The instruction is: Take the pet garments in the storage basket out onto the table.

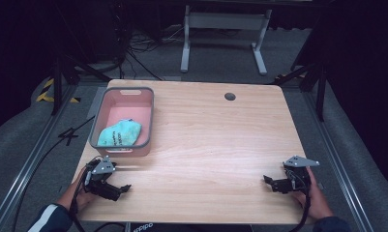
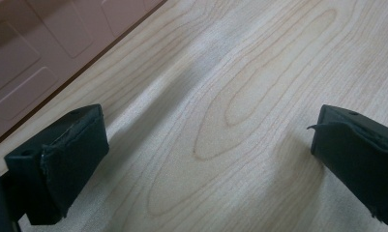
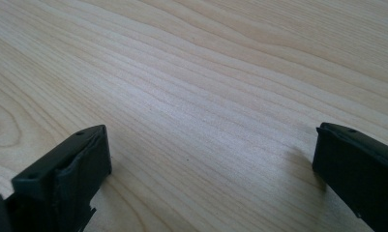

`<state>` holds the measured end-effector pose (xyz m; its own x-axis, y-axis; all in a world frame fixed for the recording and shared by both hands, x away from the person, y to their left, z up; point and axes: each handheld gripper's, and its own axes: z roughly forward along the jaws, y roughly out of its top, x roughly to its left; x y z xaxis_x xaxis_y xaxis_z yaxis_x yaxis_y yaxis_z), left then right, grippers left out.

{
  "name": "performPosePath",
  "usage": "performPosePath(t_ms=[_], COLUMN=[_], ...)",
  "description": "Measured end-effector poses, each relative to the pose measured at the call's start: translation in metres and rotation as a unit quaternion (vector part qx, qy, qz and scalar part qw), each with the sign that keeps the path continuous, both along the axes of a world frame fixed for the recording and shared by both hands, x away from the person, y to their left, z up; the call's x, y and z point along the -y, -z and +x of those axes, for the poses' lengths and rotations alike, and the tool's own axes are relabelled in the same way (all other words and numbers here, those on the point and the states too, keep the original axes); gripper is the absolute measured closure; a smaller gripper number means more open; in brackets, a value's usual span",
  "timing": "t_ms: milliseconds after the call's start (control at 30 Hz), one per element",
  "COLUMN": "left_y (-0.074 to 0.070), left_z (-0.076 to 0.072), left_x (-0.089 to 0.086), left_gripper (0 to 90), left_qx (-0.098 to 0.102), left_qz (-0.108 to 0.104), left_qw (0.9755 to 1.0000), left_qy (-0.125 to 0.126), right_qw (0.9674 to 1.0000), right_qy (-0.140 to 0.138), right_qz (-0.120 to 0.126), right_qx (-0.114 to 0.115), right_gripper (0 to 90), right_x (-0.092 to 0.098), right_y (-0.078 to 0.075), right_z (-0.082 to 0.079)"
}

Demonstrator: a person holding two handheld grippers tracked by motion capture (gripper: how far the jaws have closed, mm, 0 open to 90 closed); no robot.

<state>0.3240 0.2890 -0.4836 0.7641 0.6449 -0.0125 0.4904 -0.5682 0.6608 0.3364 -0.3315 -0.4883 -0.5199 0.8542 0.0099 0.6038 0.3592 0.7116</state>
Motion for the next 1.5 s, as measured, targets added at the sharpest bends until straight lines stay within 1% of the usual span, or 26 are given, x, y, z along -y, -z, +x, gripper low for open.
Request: performPosePath(t_ms=[267,300,333,367,433,467,533,600,633,667,700,733,767,800,833,867,900,933,1000,1033,1100,1133,1200,1267,1367,1500], left_y=[0.000,0.000,0.000,0.000,-0.001,-0.002,-0.004,-0.008,-0.008,-0.009,-0.010,-0.012,-0.014,-0.016,-0.019,-0.021,-0.024,-0.027,-0.034,-0.038,-0.045,-0.049,-0.055,-0.062,-0.071,-0.084], left_z=[-0.001,-0.001,-0.001,-0.002,-0.003,-0.004,-0.005,-0.006,-0.006,-0.005,-0.005,-0.006,-0.007,-0.008,-0.008,-0.010,-0.010,-0.011,-0.013,-0.014,-0.015,-0.016,-0.018,-0.017,-0.014,-0.011], left_x=[0.000,0.000,0.000,0.000,-0.002,-0.002,-0.002,-0.002,-0.002,-0.001,-0.001,0.000,0.001,0.001,0.001,0.002,0.002,0.003,0.003,0.003,0.003,0.003,0.004,0.005,0.005,0.008], left_gripper=[0.1,0.1,0.2,0.2,1.3,2.6,7.7,13.5,15.5,15.5,16.1,17.3,18.1,18.7,20.1,21.2,21.1,21.8,22.8,22.8,22.7,22.7,22.6,22.4,18.7,18.9], left_qx=[0.000,0.002,-0.001,0.001,-0.003,-0.001,-0.007,-0.012,-0.012,-0.011,-0.011,-0.014,-0.011,-0.012,-0.010,-0.011,-0.010,-0.011,-0.004,0.002,0.008,0.013,0.018,0.021,0.024,0.035], left_qz=[-0.003,0.001,-0.002,-0.002,0.000,0.001,0.006,0.013,0.013,0.018,0.028,0.032,0.032,0.031,0.030,0.024,0.029,0.027,0.026,0.029,0.023,0.029,0.028,0.032,0.024,0.023], left_qw=[1.0000,1.0000,1.0000,1.0000,1.0000,1.0000,0.9999,0.9995,0.9995,0.9993,0.9989,0.9987,0.9986,0.9984,0.9984,0.9984,0.9979,0.9981,0.9979,0.9978,0.9978,0.9977,0.9973,0.9973,0.9978,0.9973], left_qy=[0.000,0.000,-0.002,-0.003,0.006,0.008,0.014,0.028,0.028,0.030,0.035,0.037,0.042,0.045,0.048,0.050,0.056,0.055,0.060,0.060,0.061,0.060,0.065,0.063,0.058,0.060], right_qw=[1.0000,1.0000,1.0000,1.0000,1.0000,1.0000,1.0000,1.0000,1.0000,1.0000,1.0000,1.0000,1.0000,1.0000,1.0000,1.0000,1.0000,1.0000,1.0000,1.0000,1.0000,1.0000,1.0000,1.0000,1.0000,1.0000], right_qy=[-0.002,-0.003,-0.003,-0.004,-0.004,-0.004,-0.004,-0.006,-0.007,-0.007,-0.007,-0.007,-0.007,-0.006,-0.006,-0.006,-0.006,-0.006,-0.005,-0.005,-0.005,-0.005,-0.006,-0.006,-0.006,-0.006], right_qz=[0.000,0.000,-0.001,-0.002,-0.002,-0.003,-0.003,-0.003,-0.003,-0.003,-0.004,-0.003,-0.003,-0.003,-0.003,-0.003,-0.003,-0.003,-0.003,-0.003,-0.003,-0.003,-0.001,-0.001,-0.001,-0.001], right_qx=[0.000,0.000,-0.001,-0.001,-0.001,-0.001,-0.001,-0.001,0.000,0.000,0.000,0.000,0.000,0.000,0.000,-0.001,0.000,0.000,0.000,0.000,0.000,0.000,-0.001,-0.001,-0.001,-0.001], right_gripper=[0.6,0.6,0.6,0.6,0.6,0.6,0.6,0.6,0.6,0.6,0.6,0.6,0.6,0.6,0.7,0.6,0.6,0.6,0.7,0.7,0.7,0.7,0.7,0.7,0.7,0.7], right_x=[0.000,0.000,0.000,0.000,0.000,0.000,0.000,-0.001,0.000,0.000,0.000,-0.001,-0.001,-0.001,-0.001,-0.001,-0.001,-0.001,-0.001,-0.001,-0.001,-0.001,-0.001,-0.001,-0.001,-0.001], right_y=[0.000,0.000,0.000,0.000,0.000,0.000,0.000,0.000,0.000,0.000,0.000,0.000,0.000,0.000,0.000,0.000,0.000,0.000,0.000,0.000,0.000,0.000,0.000,0.000,0.000,0.000], right_z=[0.000,0.000,0.000,0.000,0.000,0.000,0.000,0.001,0.001,0.001,0.001,0.001,0.001,0.001,0.001,0.001,0.001,0.001,0.001,0.001,0.001,0.001,0.000,0.000,0.000,0.000])
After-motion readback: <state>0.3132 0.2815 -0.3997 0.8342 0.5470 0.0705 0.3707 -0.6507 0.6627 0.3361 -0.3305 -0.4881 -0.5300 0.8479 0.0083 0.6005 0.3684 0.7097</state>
